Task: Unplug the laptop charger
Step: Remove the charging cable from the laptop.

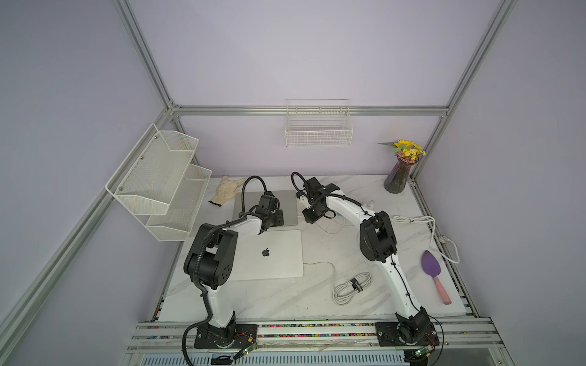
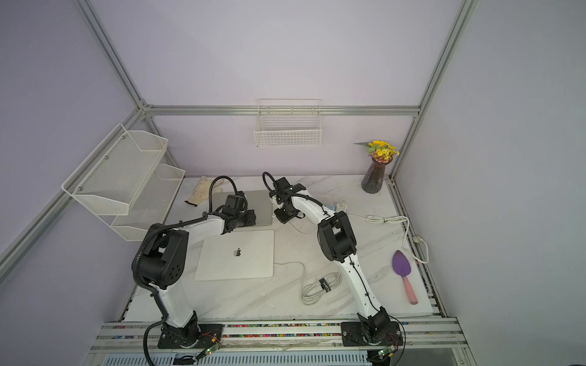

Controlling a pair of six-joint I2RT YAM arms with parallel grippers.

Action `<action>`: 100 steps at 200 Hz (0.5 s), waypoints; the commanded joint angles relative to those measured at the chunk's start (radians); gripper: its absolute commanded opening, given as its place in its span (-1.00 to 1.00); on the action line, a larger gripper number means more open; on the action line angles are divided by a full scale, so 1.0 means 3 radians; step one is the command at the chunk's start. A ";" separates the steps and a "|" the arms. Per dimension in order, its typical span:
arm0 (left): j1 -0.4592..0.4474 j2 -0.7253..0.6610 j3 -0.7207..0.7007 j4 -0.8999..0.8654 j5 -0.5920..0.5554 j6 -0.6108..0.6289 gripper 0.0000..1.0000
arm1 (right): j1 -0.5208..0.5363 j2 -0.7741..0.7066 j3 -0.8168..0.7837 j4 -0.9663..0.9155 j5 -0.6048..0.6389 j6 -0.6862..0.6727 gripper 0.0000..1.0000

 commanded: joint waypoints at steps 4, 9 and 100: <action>0.0014 0.0105 0.0234 0.0030 0.0067 0.0013 0.11 | 0.0018 0.0104 0.0066 0.0108 0.0041 -0.0231 -0.19; 0.0011 0.0144 0.0262 0.0022 0.0076 0.0019 0.11 | 0.0019 0.0110 0.0067 0.0128 0.0040 -0.0240 -0.15; 0.0013 0.0432 0.0502 -0.0102 0.0178 0.0061 0.10 | 0.0018 0.0340 0.0131 0.0176 -0.0085 -0.0454 -0.81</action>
